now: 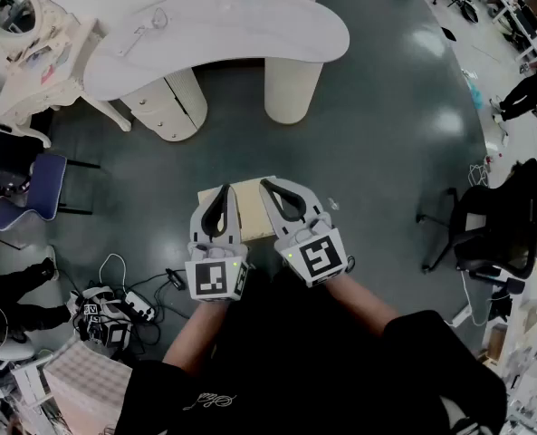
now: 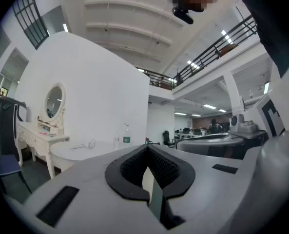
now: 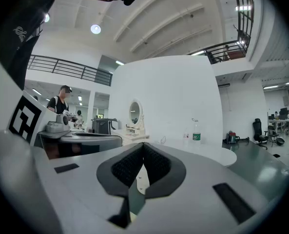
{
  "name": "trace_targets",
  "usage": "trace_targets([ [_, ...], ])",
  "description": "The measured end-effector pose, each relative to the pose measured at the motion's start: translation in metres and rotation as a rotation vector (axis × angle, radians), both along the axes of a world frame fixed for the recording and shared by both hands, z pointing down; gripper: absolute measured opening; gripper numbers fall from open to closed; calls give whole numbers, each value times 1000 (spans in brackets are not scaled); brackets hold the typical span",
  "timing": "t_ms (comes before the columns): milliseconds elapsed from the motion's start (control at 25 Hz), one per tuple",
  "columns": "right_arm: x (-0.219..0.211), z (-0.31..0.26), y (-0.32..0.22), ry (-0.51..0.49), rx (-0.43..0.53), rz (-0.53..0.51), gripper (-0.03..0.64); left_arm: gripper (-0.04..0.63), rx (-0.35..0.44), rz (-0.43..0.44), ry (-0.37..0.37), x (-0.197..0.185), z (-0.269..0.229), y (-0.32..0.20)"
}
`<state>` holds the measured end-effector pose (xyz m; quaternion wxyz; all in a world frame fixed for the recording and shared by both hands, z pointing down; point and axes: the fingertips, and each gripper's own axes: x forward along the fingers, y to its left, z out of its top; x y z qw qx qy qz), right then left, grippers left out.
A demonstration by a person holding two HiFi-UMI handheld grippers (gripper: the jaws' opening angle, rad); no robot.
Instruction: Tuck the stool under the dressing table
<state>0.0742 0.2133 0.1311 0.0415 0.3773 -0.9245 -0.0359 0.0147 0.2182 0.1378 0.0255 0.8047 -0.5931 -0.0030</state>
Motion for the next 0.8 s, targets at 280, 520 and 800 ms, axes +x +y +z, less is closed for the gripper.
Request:
trace_targets([
  [280,-7,4,5,0,-11,-24,6,1,-2,11,-9,-3,6,3],
  [520,-21,14,8,18,-50,-50,6,2,-33,2,-13,-14,15,4],
  [800,-38,34,9,44,-113,-53,6,0,-84,-17,-22,-35,34,8],
])
